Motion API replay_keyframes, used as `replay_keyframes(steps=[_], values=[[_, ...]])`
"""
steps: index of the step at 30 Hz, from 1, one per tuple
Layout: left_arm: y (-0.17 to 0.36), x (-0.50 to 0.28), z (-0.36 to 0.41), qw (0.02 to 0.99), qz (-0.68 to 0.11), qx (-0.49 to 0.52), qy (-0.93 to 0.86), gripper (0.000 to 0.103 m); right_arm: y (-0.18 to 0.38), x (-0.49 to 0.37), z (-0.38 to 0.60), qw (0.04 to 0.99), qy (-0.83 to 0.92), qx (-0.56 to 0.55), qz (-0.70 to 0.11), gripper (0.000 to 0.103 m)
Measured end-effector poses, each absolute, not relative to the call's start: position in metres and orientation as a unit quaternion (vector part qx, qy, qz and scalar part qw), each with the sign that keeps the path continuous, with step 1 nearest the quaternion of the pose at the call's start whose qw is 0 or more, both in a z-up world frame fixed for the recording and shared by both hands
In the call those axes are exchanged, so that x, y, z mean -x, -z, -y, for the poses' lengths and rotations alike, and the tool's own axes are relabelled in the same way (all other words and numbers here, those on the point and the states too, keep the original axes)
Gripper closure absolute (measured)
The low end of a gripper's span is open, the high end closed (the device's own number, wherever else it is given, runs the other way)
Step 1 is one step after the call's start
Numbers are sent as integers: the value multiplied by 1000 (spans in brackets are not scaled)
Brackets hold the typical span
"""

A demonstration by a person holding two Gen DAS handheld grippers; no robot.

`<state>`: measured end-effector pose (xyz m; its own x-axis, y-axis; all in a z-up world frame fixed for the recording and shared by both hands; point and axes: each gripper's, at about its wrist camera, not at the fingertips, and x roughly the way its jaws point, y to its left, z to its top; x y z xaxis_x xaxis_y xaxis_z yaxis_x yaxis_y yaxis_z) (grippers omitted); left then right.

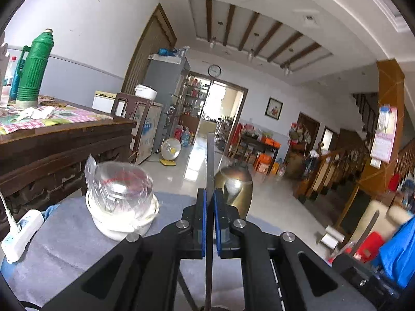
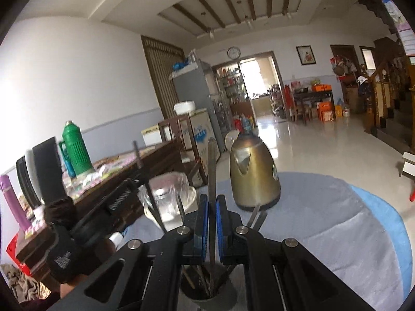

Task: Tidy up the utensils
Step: 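Lower the stick into the grey cup and open the right gripper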

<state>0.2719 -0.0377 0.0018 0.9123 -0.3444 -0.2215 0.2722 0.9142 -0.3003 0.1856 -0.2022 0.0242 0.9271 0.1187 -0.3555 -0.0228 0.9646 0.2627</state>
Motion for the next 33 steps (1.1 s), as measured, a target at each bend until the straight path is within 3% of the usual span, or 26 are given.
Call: replay_keyframes(steps=[9,12,14,19,25,29,33], values=[[13,-252,29,969,-168,98,153,96,0,-183,215,952,-60,-167,-248,94],[5,-237,19,968,-171,91,157,82,-2,-175,226,944,-66,-198,-254,91],[1,-227,9,969,-170,90,155,62,-3,-168,233,942,-72,-216,-248,85],[-2,-197,-13,967,-182,86,157,61,-9,-144,243,942,-70,-231,-232,67],[14,-171,-24,959,-233,66,149,54,-5,-115,250,941,-65,-229,-240,66],[27,-159,-13,949,-283,31,133,42,11,-100,255,933,-63,-235,-266,66],[36,-146,4,943,-305,-9,133,41,29,-89,258,925,-59,-237,-292,66]])
